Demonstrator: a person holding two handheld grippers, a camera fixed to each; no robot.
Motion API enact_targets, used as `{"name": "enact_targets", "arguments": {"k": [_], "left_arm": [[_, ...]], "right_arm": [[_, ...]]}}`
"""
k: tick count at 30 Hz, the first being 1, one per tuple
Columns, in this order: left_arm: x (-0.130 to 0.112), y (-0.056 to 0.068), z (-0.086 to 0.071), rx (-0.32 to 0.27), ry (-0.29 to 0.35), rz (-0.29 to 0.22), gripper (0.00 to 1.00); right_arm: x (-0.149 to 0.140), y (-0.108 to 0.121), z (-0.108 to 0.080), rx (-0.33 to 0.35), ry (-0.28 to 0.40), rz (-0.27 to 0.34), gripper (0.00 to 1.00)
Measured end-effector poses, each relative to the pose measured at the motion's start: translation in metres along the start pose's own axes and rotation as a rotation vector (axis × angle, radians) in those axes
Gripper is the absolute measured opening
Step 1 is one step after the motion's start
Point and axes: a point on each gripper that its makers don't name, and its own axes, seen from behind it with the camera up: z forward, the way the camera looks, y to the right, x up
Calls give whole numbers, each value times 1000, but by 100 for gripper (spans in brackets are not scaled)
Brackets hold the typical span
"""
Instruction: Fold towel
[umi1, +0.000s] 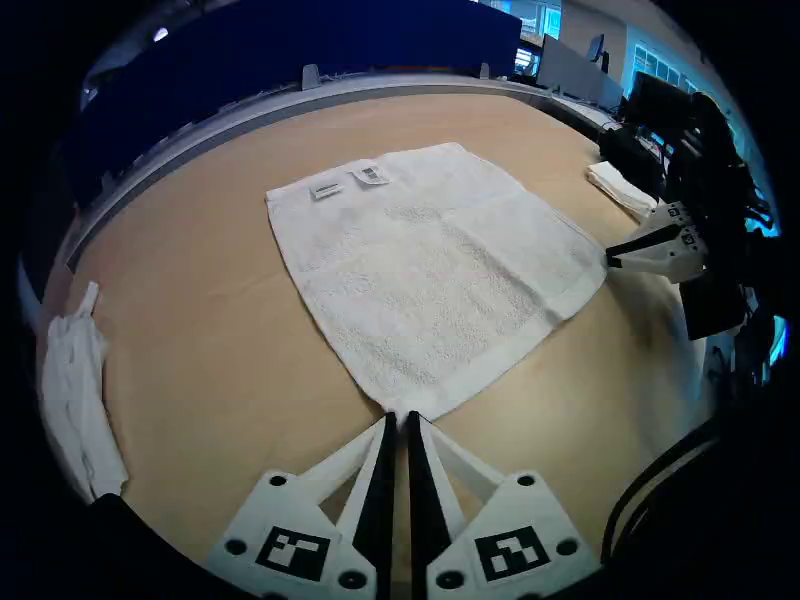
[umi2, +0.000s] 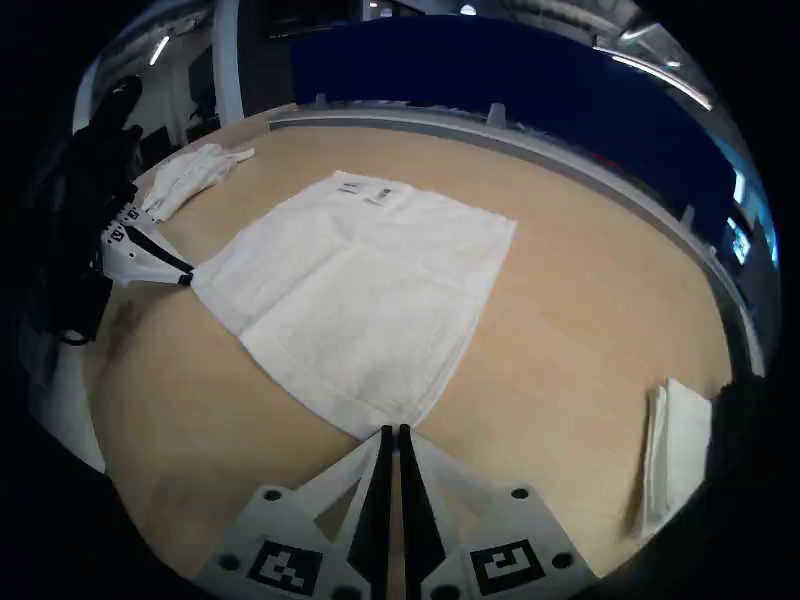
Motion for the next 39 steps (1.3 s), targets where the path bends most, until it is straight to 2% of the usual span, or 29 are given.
{"name": "enact_targets", "arguments": {"k": [23, 39], "left_arm": [[8, -1, -5, -7, 10, -16, 8], [27, 0, -31, -7, 39, -60, 8]], "right_arm": [[10, 5, -8, 18, 18, 21, 2], [45, -1, -43, 36, 74, 22, 2]]}}
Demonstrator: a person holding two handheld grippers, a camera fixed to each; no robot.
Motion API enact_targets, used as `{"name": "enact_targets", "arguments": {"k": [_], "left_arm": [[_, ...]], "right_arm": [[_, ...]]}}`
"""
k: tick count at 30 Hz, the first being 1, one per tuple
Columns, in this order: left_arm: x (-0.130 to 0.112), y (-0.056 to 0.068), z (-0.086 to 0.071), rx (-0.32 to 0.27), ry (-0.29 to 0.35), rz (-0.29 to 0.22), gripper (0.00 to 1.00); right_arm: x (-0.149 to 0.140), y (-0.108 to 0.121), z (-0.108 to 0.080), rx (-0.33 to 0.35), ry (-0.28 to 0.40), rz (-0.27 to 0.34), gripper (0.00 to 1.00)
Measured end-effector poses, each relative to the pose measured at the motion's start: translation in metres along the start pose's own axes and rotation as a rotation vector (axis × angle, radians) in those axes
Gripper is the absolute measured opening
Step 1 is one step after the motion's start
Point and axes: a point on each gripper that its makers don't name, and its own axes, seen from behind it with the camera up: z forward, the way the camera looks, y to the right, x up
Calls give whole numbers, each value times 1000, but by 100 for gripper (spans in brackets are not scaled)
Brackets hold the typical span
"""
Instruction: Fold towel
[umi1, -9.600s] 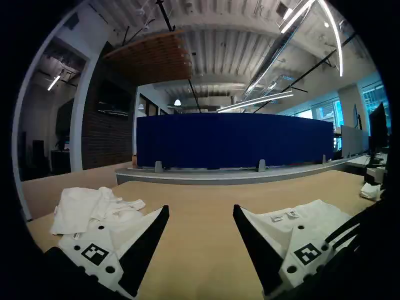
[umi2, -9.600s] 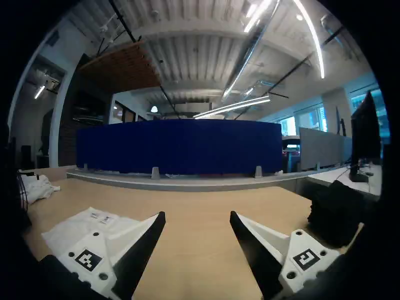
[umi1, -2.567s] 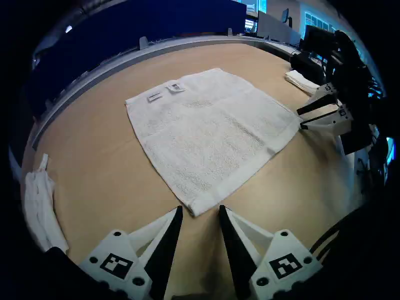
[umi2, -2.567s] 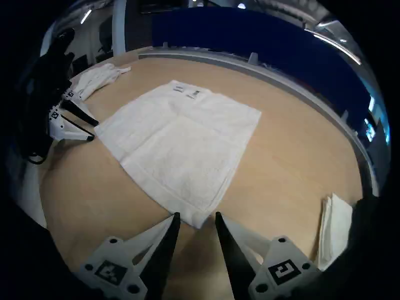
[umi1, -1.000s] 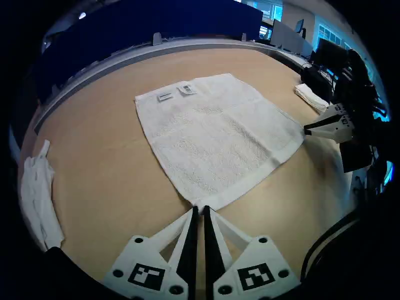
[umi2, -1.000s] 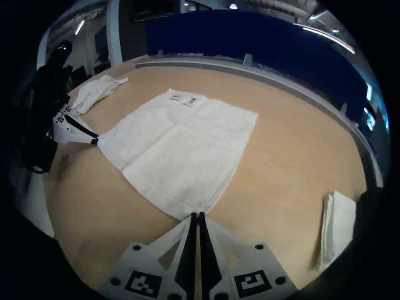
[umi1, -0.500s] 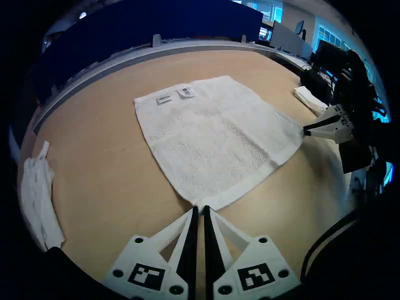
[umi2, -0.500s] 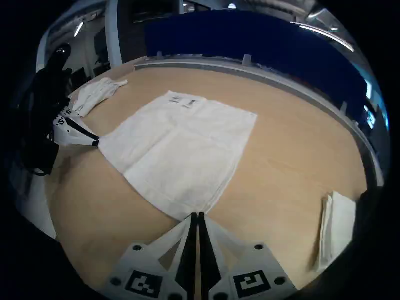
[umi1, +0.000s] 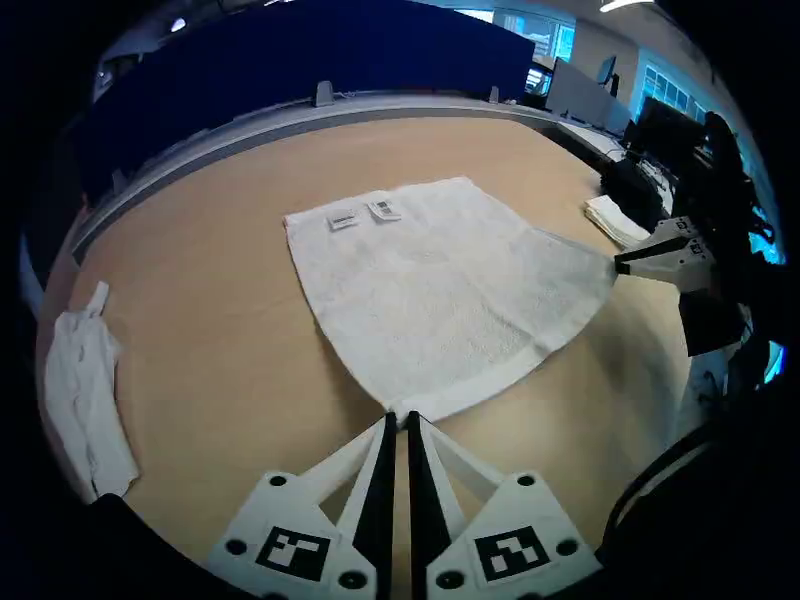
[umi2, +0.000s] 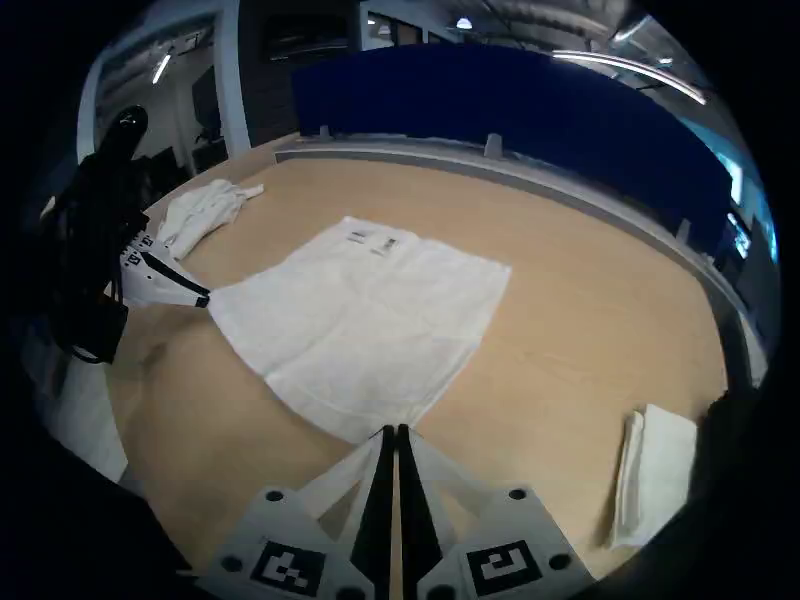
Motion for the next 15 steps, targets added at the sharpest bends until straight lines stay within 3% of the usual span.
{"name": "enact_targets", "arguments": {"k": [15], "left_arm": [[12, 9, -46, -1, 24, -70, 8]], "right_arm": [[29, -13, -48, 20, 36, -10, 2]]}}
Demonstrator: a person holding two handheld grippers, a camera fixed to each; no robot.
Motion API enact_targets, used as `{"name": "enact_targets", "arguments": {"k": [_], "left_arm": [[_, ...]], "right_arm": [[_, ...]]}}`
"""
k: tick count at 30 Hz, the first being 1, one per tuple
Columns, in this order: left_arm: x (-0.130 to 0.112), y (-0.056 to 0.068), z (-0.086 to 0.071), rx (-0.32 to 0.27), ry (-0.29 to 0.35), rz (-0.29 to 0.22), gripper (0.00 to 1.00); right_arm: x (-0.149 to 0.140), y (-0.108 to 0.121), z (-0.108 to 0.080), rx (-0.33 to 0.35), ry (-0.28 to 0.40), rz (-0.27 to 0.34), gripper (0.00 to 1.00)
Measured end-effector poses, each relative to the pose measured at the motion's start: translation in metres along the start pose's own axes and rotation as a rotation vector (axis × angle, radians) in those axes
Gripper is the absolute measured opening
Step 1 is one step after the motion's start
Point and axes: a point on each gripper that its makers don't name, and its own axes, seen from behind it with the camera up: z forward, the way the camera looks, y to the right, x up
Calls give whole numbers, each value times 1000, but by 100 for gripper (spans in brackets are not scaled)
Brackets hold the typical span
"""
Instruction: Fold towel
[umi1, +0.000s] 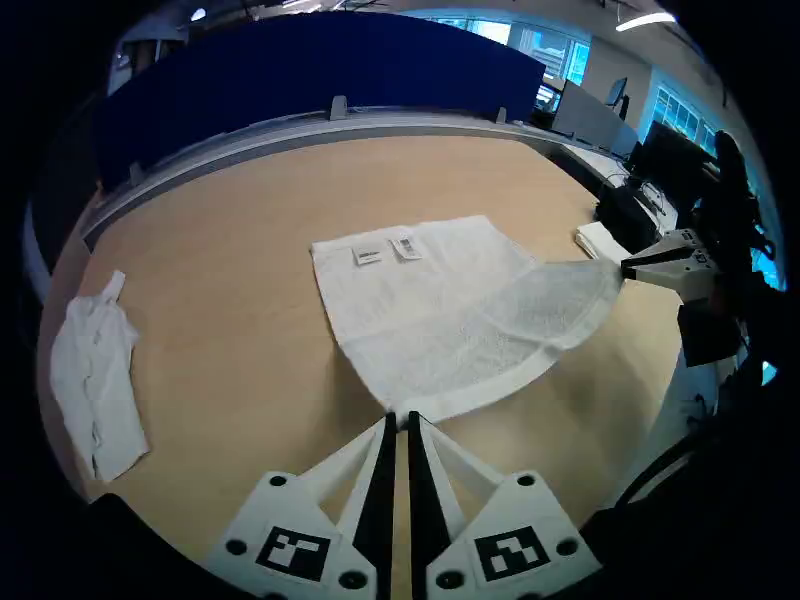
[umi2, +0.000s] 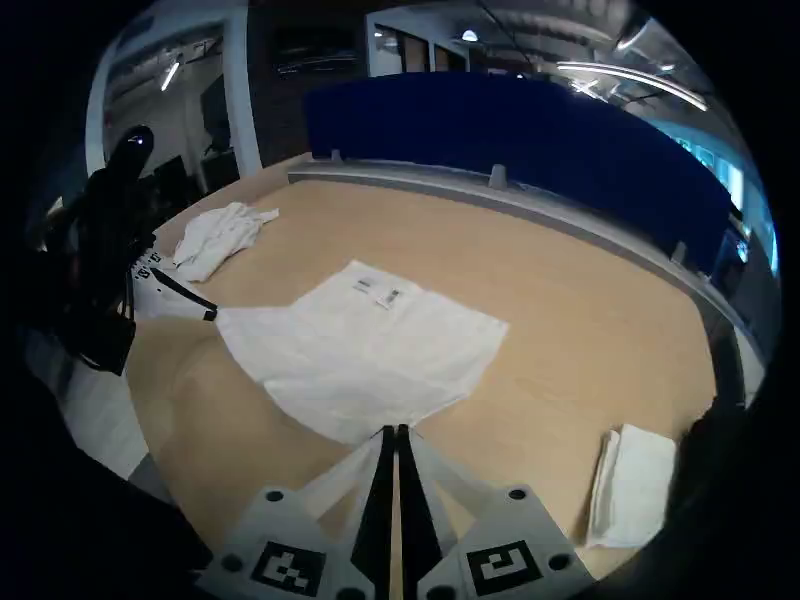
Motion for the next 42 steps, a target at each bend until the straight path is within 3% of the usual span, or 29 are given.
{"name": "enact_targets", "arguments": {"k": [15, 37, 42], "left_arm": [[-1, 22, -41, -19, -1, -40, 8], [-5, 25, -35, -30, 3, -38, 8], [-10, 31, -36, -58, -16, -51, 54]], "right_arm": [[0, -12, -30, 21, -23, 21, 2], [-13, -16, -30, 26, -45, 13, 2], [-15, -15, -31, 26, -48, 10, 2]]}}
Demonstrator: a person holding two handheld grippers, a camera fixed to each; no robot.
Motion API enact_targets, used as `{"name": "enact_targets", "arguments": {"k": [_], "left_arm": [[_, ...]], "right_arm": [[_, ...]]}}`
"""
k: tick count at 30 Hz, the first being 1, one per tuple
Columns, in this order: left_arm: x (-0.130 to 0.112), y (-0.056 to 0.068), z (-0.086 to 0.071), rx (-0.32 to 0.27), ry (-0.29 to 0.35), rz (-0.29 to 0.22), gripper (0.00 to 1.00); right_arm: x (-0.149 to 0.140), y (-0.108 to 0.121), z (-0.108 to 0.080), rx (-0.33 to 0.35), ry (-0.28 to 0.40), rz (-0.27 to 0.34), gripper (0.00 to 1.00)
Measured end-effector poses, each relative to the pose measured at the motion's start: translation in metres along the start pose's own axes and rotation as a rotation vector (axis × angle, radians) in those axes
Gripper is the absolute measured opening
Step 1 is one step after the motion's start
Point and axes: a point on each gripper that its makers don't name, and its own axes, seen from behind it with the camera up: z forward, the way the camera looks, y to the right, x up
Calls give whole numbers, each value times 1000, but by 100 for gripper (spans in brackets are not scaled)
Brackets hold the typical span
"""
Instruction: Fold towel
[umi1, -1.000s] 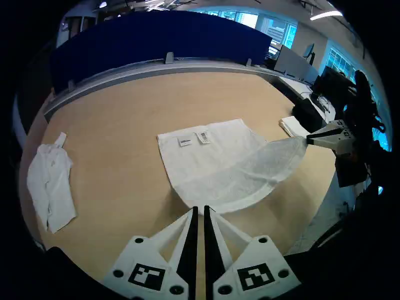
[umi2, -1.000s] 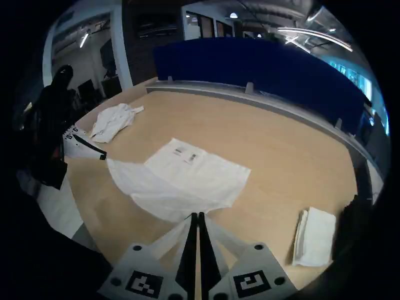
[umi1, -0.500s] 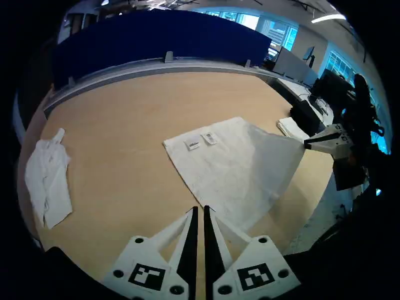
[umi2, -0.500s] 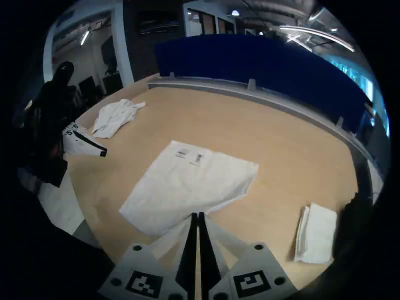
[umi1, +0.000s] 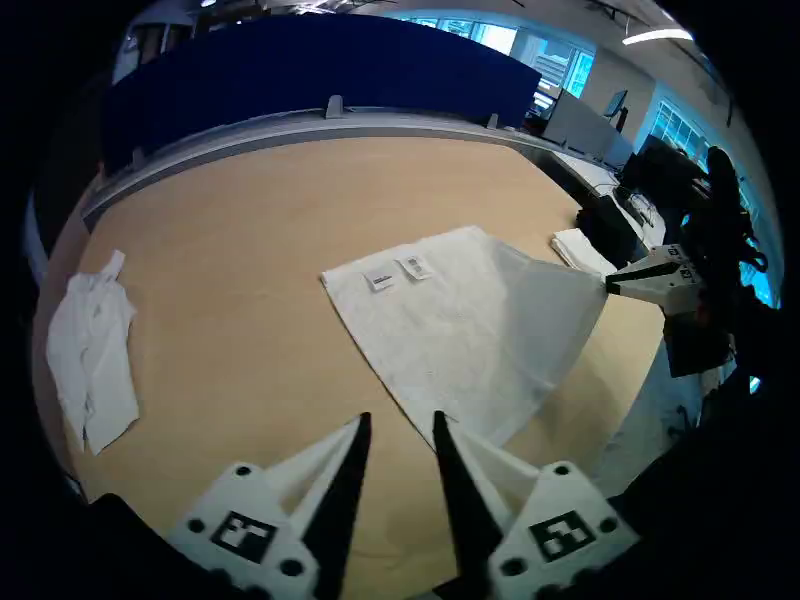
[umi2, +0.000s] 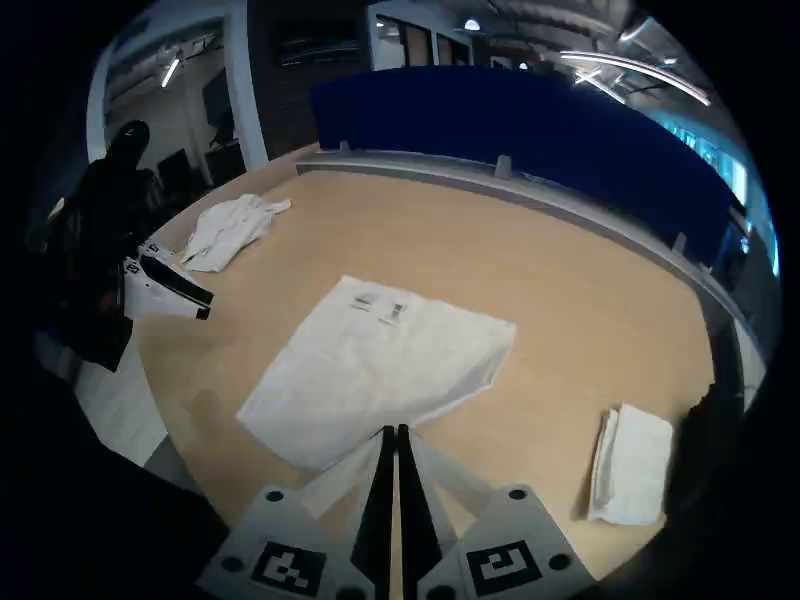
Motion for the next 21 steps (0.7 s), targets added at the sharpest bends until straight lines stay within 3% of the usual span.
{"name": "enact_targets", "arguments": {"k": [3, 5, 14, 21], "left_arm": [[-1, 6, 0, -26, -5, 0, 82], [-1, 7, 1, -29, -4, 7, 87], [-12, 12, 8, -28, -29, 58, 87], [-31, 19, 23, -38, -47, 93, 87]], "right_arm": [[-1, 0, 0, -1, -2, -1, 2], [-1, 1, 1, -1, -1, 0, 2], [0, 1, 3, 0, 1, -2, 2], [-4, 0, 4, 0, -6, -2, 2]]}}
